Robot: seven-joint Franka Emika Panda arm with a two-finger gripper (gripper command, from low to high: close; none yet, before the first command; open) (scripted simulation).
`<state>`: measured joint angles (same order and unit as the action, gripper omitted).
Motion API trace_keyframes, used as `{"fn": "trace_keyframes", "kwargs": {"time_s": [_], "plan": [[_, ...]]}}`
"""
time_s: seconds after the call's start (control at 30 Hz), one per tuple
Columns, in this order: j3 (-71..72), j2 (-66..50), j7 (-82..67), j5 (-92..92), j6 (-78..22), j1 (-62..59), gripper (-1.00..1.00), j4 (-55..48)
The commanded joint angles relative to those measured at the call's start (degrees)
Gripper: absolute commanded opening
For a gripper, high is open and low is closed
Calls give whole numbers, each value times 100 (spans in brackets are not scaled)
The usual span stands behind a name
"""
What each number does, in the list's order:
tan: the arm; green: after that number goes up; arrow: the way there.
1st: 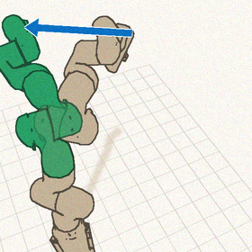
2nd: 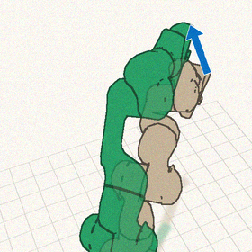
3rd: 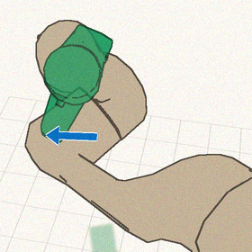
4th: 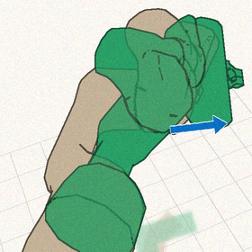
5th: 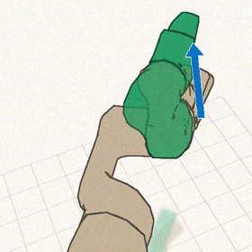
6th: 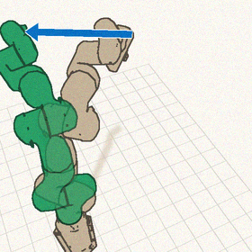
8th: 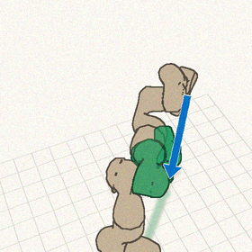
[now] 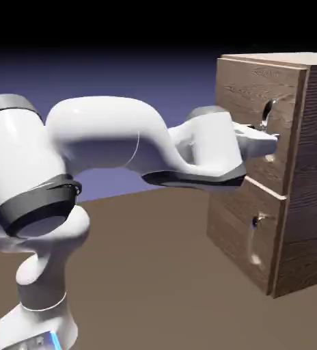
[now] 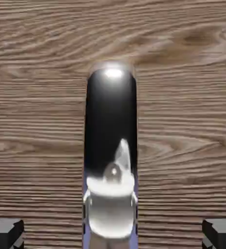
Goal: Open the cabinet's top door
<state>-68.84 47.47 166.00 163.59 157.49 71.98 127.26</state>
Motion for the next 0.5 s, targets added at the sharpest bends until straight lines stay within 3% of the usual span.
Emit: {"fn": "trace_keyframes", "kwargs": {"time_s": [0.0, 0.47], "plan": [[0, 0, 0, 0, 0, 0, -100, 0], [2774, -432, -6, -2025, -1656, -2747, -100, 1926]]}}
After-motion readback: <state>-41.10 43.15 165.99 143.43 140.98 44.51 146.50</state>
